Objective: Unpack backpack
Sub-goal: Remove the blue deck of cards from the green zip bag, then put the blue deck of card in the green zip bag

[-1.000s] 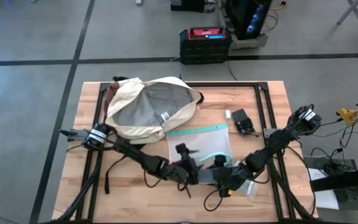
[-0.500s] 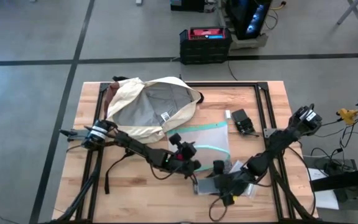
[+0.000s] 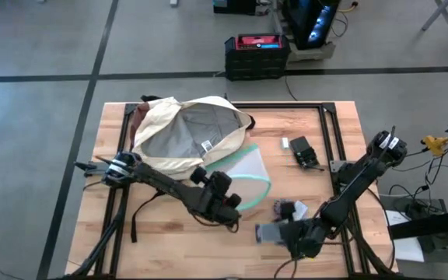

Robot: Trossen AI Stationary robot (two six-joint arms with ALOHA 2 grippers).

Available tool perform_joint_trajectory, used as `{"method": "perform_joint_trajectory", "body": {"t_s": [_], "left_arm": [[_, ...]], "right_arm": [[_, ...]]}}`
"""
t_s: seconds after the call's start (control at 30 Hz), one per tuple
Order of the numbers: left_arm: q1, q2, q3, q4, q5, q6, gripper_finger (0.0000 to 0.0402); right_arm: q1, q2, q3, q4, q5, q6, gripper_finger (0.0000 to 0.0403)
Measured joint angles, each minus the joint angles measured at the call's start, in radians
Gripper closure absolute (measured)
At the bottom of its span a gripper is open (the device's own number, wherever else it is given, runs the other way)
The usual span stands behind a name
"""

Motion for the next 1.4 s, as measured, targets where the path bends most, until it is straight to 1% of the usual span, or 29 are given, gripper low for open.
{"method": "perform_joint_trajectory", "body": {"t_s": [0.1, 0.2, 0.27, 0.33, 0.37, 0.4, 0.47, 0.53, 0.6, 0.7, 0.83, 0.9, 0.97, 1.0, 1.07, 1.17, 1.23, 1.3, 1.4], "left_arm": [[-0.043, 0.0, 0.048, -0.047, 0.052, -0.054, 0.0402], [-0.089, 0.0, 0.062, -0.11, 0.067, -0.13, 0.0402], [-0.114, 0.0, 0.058, -0.206, 0.067, -0.237, 0.0402], [-0.131, 0.0, 0.043, -0.341, 0.072, -0.387, 0.0402], [-0.136, -0.001, 0.022, -0.351, 0.075, -0.447, 0.0402], [-0.137, -0.009, -0.005, -0.327, 0.074, -0.461, 0.0402], [-0.135, -0.014, -0.054, -0.286, 0.083, -0.467, 0.0402], [-0.121, -0.014, -0.096, -0.211, 0.104, -0.458, 0.0402], [-0.1, -0.011, -0.14, -0.111, 0.139, -0.403, 0.0402], [-0.061, 0.0, -0.181, 0.056, 0.18, -0.273, 0.0402], [-0.011, 0.007, -0.192, 0.341, 0.23, 0.01, 0.0402], [0.011, 0.008, -0.193, 0.494, 0.252, 0.183, 0.0402], [0.036, 0.006, -0.189, 0.622, 0.279, 0.328, 0.0401], [0.052, 0.005, -0.181, 0.64, 0.295, 0.371, 0.0401], [0.086, 0.004, -0.16, 0.613, 0.309, 0.42, 0.0401], [0.149, 0.002, -0.15, 0.547, 0.304, 0.438, 0.0401], [0.194, 0.002, -0.149, 0.51, 0.297, 0.435, 0.0401], [0.238, 0.002, -0.153, 0.502, 0.295, 0.43, 0.0401], [0.292, 0.002, -0.156, 0.512, 0.294, 0.431, 0.0401]], "right_arm": [[-0.015, 0.0, -0.005, -0.153, 0.086, 0.15, 0.0114], [-0.032, -0.003, -0.011, -0.288, 0.125, 0.281, 0.0114], [-0.03, -0.019, -0.019, -0.341, 0.132, 0.333, 0.0114], [-0.028, -0.045, -0.03, -0.342, 0.132, 0.353, 0.0114], [-0.026, -0.06, -0.038, -0.34, 0.132, 0.363, 0.0114], [-0.023, -0.077, -0.048, -0.342, 0.133, 0.374, 0.0114], [-0.023, -0.112, -0.069, -0.343, 0.141, 0.391, 0.0114], [-0.023, -0.161, -0.101, -0.341, 0.148, 0.407, 0.0114], [-0.032, -0.211, -0.143, -0.338, 0.156, 0.445, 0.0114], [-0.072, -0.291, -0.21, -0.341, 0.176, 0.505, 0.0114], [-0.177, -0.383, -0.289, -0.339, 0.177, 0.516, 0.0114], [-0.237, -0.419, -0.313, -0.336, 0.177, 0.478, 0.0114], [-0.268, -0.456, -0.32, -0.334, 0.163, 0.429, 0.0114], [-0.272, -0.476, -0.318, -0.333, 0.148, 0.396, 0.0114], [-0.262, -0.513, -0.293, -0.339, 0.14, 0.348, 0.0114], [-0.218, -0.57, -0.248, -0.344, 0.138, 0.297, 0.0114], [-0.18, -0.593, -0.216, -0.319, 0.136, 0.268, 0.0114], [-0.137, -0.597, -0.199, -0.266, 0.137, 0.234, 0.0114], [-0.078, -0.568, -0.199, -0.076, 0.135, 0.145, 0.0114]]}}
